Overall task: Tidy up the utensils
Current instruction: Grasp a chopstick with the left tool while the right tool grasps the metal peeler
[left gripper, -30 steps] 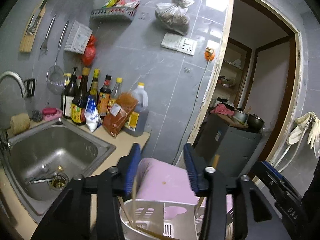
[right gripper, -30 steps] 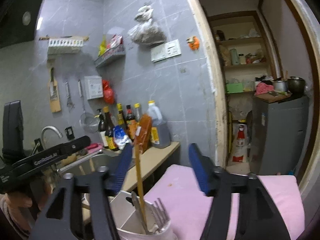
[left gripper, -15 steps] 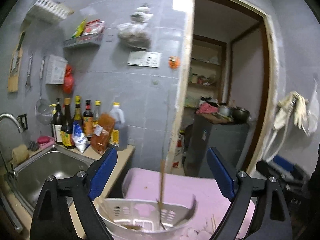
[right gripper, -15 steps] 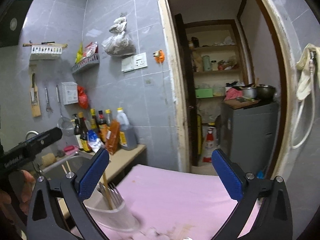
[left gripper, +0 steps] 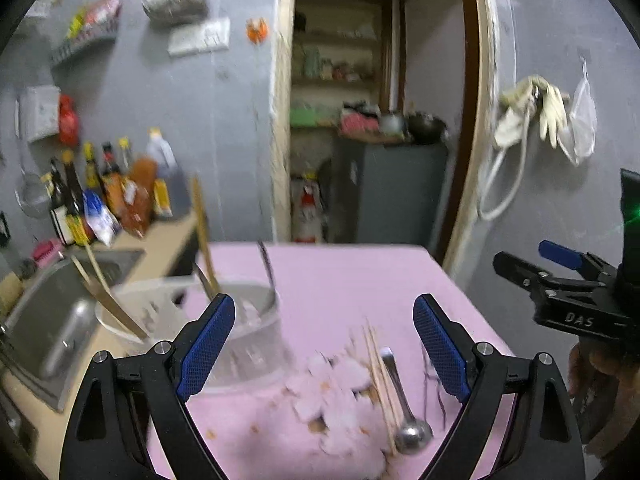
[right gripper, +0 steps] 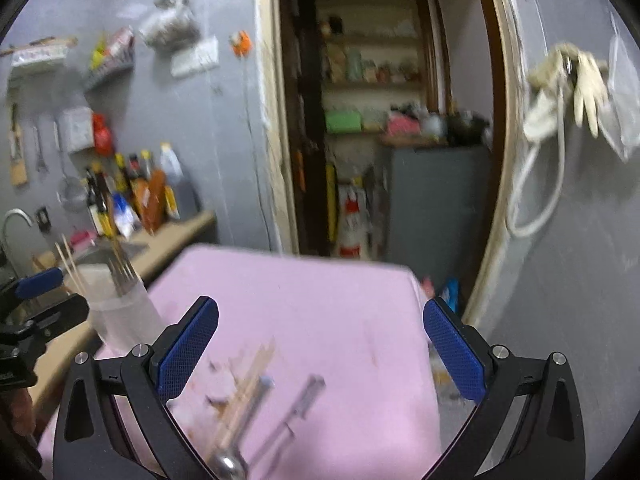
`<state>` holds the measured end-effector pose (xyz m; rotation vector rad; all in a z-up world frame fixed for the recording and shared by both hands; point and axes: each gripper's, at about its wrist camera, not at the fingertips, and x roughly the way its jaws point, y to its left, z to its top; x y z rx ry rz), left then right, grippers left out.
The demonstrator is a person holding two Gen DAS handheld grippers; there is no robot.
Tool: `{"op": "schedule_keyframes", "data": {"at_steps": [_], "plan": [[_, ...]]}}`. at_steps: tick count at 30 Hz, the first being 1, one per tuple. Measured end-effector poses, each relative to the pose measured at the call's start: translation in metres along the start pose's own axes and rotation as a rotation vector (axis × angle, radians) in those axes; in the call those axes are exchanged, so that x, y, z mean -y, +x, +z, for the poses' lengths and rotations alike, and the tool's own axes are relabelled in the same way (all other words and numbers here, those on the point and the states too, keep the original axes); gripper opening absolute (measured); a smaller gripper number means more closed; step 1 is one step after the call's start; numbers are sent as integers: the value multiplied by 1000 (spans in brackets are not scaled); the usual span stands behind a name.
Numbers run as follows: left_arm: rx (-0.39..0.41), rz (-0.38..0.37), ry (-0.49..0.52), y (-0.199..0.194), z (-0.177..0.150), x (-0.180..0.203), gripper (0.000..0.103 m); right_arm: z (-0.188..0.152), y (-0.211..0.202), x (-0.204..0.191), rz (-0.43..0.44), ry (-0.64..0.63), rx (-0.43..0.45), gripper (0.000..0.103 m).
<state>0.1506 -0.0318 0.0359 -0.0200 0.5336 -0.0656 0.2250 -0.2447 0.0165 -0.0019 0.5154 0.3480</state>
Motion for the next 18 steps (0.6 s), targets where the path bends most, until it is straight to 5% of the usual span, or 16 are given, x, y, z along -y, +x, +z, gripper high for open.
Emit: {"op": "schedule_keyframes", "data": {"at_steps": [8,18], "plan": [[-156,12,-4,51,-44,17,85,-53,38,21,30,73,-196,94],[-412,-108,-62,129,-76,13,37,-78,75,31,104,157,-321,55]]}}
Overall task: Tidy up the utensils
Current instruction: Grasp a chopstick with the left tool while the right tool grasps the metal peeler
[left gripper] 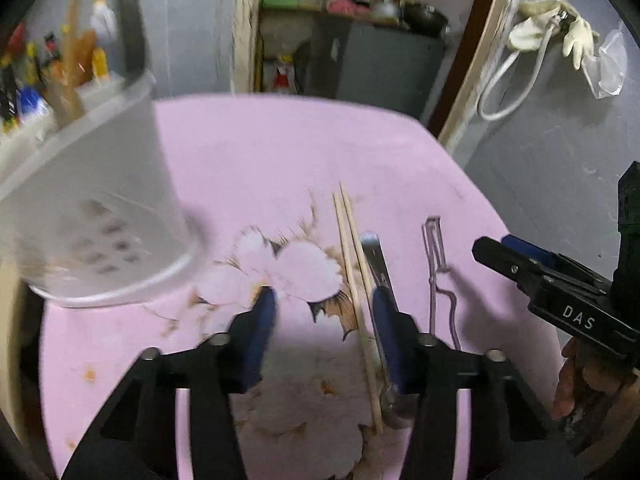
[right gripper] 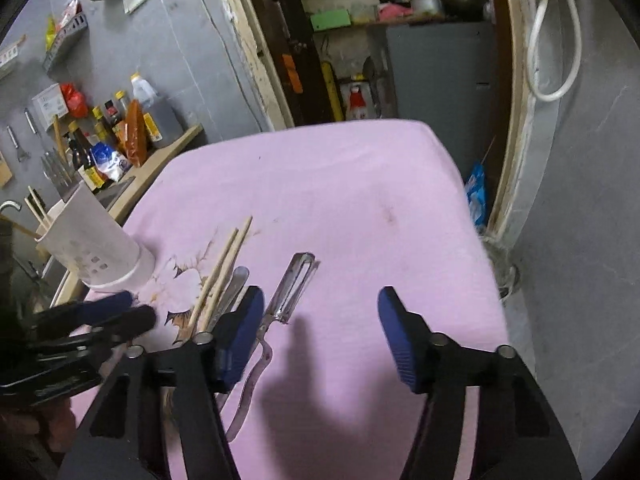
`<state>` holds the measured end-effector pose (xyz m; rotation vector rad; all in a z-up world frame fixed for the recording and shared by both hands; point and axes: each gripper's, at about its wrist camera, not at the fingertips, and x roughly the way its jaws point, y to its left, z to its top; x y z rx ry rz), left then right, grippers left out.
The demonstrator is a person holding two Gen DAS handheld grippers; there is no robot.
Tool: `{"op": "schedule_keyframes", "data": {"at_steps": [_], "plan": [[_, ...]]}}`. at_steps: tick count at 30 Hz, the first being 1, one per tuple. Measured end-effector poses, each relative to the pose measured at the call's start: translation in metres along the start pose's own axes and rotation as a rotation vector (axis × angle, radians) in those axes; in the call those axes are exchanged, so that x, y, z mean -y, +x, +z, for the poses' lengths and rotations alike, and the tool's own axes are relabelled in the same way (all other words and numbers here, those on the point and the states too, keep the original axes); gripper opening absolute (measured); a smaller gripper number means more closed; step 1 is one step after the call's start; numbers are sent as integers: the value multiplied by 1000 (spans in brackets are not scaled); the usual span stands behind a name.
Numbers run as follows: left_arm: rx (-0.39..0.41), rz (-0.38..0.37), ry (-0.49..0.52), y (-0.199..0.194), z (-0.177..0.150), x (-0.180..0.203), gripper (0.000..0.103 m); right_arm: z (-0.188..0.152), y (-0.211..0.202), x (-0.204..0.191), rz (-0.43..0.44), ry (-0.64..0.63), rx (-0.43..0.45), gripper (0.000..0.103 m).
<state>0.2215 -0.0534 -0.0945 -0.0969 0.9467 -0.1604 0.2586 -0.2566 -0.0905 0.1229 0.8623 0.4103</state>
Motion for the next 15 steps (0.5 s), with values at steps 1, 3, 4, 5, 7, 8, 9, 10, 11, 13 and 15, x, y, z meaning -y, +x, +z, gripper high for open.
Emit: {"op": "schedule_keyframes", "data": {"at_steps": [1,3,4,5,7,8,9,10,11,13,15], "plan": [[-23,-13,-3,8,1,-1,36,0,4,-1,5,-2,-10,53],[-55,-29,-11,17,5,-2,30,2,11,-3,23,-5,-34,49],[-65,-37,-15,19,8,-4,29,3,15,-5,31,-9,-47,49],[-75,-40,-17,23,10,-4,29,3,18,-7,33,-13,-55,48],[-81,-47,-11,27,15,-5,28,6,27,-10,39,-16,-73,48],[-82,-50,-6,29,18,-5,28,8,32,-12,41,-14,-83,48],[-88,-53,-2,31,21,-5,27,9,35,-13,39,-13,-90,48],[-92,-56,1,33,23,-5,27,10,38,-14,36,-12,-94,48],[-97,-57,3,34,25,-6,26,11,41,-15,29,-11,-96,48],[-107,-48,10,37,27,-5,24,13,45,-17,18,-5,-95,47],[-114,-33,22,40,29,-4,21,15,49,-20,2,-5,-104,45]]}}
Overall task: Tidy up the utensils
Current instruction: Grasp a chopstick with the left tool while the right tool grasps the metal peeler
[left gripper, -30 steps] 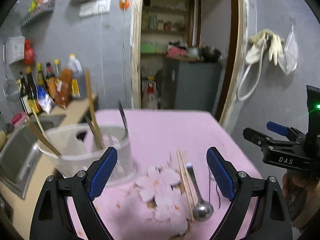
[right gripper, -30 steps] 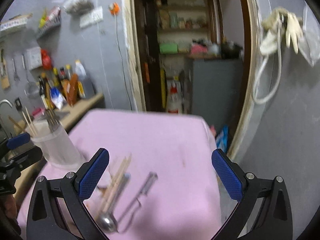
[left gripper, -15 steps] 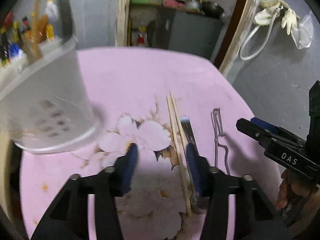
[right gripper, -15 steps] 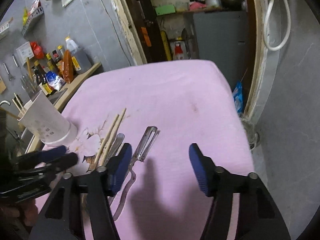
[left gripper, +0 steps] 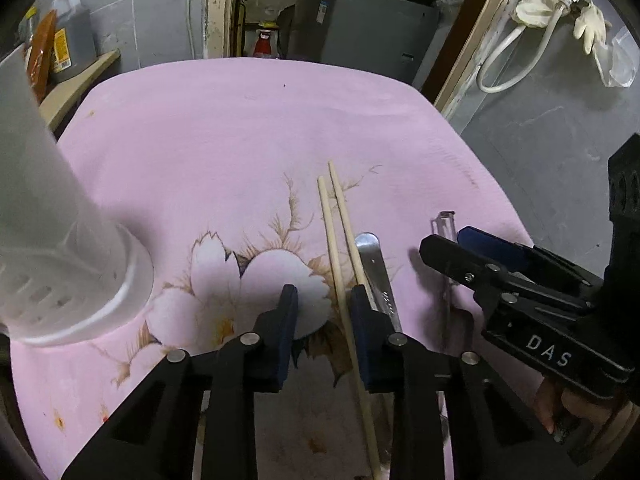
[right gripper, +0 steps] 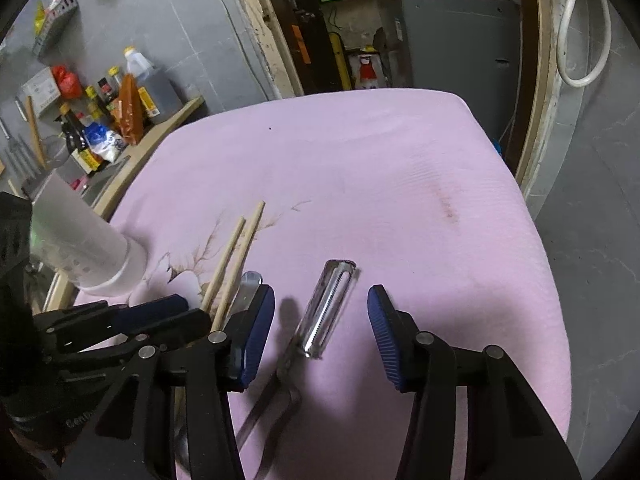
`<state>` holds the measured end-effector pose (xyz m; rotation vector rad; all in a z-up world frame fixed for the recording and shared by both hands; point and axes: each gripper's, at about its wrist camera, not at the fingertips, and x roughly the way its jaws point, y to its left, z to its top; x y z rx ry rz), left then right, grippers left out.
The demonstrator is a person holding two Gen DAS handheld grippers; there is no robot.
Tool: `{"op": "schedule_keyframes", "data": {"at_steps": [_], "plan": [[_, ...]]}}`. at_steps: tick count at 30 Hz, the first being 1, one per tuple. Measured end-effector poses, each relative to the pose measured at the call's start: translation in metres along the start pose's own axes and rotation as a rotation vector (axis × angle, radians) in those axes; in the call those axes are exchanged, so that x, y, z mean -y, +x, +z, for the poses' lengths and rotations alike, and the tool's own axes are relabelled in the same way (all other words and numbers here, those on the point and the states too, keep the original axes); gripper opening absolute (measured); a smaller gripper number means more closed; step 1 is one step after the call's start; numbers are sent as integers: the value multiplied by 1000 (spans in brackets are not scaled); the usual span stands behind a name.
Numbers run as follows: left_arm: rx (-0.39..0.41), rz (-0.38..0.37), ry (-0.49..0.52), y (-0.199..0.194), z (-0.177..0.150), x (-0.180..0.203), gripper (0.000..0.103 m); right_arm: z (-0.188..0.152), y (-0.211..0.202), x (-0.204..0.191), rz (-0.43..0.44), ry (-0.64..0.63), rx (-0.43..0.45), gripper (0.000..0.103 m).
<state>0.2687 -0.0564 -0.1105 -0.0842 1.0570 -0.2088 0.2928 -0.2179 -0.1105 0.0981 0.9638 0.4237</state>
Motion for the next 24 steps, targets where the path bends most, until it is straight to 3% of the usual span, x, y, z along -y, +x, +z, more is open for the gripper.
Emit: {"op": "schedule_keyframes", "data": {"at_steps": [4,7,19,24], "plan": [[-9,14,13,4,1,5,15,-1,4,-3,-47,-11,-17,33],[-12,-5,16,4,-2,6,4,-3,2,-4,-57,-2,-28,20],[-34,-2,-78,-28,-33,-5,3,-15,-9,-14,19,-31,-97,12],[-106,-39,-93,-21,-21,-12,5,-15,-3,-15,9,-28,-122,13]]}}
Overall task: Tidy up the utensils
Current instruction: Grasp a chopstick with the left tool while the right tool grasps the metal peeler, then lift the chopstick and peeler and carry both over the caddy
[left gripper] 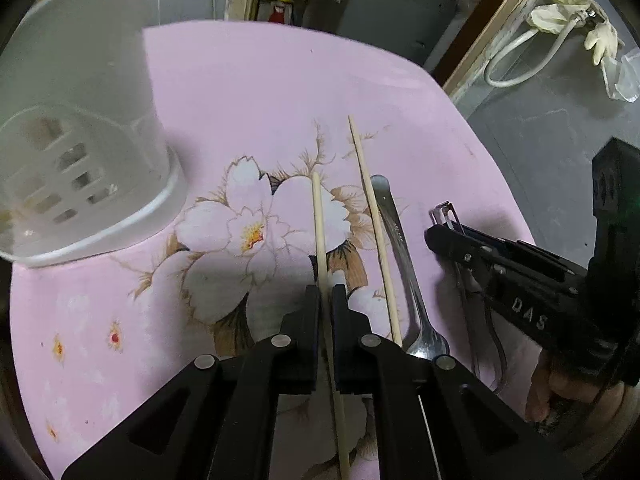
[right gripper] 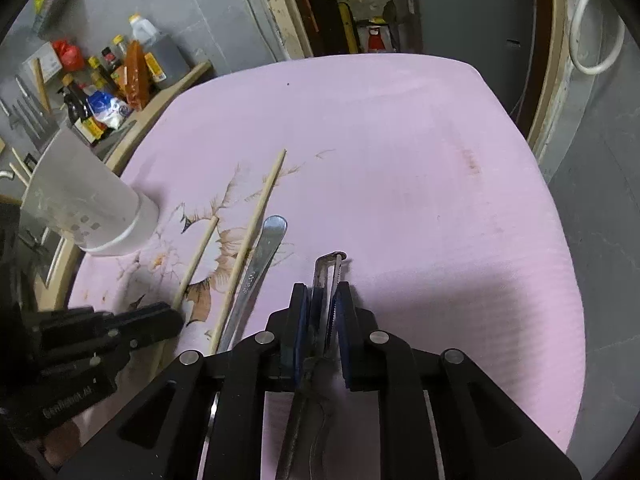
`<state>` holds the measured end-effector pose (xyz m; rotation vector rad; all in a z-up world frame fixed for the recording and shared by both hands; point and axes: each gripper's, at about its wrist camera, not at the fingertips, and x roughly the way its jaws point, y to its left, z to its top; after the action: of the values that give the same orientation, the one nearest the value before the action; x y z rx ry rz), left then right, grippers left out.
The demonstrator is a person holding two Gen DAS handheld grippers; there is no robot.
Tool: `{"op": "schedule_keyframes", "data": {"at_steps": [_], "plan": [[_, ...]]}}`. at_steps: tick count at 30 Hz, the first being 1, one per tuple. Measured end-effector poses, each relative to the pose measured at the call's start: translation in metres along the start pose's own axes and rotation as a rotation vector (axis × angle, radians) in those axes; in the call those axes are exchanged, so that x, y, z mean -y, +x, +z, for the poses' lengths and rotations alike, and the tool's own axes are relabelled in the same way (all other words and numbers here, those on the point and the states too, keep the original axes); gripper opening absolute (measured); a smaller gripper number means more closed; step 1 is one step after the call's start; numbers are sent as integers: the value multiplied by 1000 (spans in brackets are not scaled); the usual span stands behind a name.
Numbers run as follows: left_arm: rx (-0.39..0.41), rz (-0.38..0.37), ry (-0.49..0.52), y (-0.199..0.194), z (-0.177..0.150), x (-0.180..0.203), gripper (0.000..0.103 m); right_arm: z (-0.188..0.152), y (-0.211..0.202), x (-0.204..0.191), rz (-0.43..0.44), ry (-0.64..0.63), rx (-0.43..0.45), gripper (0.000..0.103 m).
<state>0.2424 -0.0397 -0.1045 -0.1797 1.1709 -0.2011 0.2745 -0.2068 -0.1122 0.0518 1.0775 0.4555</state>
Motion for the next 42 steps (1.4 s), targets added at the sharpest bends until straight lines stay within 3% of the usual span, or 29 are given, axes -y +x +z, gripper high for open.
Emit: {"op": "schedule_keyframes", "data": {"at_steps": [6,10,13,17,25,28,34,42], "plan": [[-82,21,50,8,21,5,5,2,2,-6,-42,14,-24,16],[-56,17,27,4,19,7,2,0,-2,-5,-46,33,-5,10],[15,-27,50,-13,3,11,2,-6,-17,-1,13,61,46,10],[172,-47,123,-52,-25,22,2,-20,-51,-7,143,40,186,10],[460,-44,94,-122,-60,34,2,-39,-110,-47,192,-95,410,10],[580,4,107,-152,-57,36,2,-32,-126,-62,218,-117,484,10],[719,82,128,-197,-41,36,2,-4,-161,-99,260,-195,640,10],[896,119,17,-255,-14,-23,2,45,-185,-136,397,-236,814,10]]}}
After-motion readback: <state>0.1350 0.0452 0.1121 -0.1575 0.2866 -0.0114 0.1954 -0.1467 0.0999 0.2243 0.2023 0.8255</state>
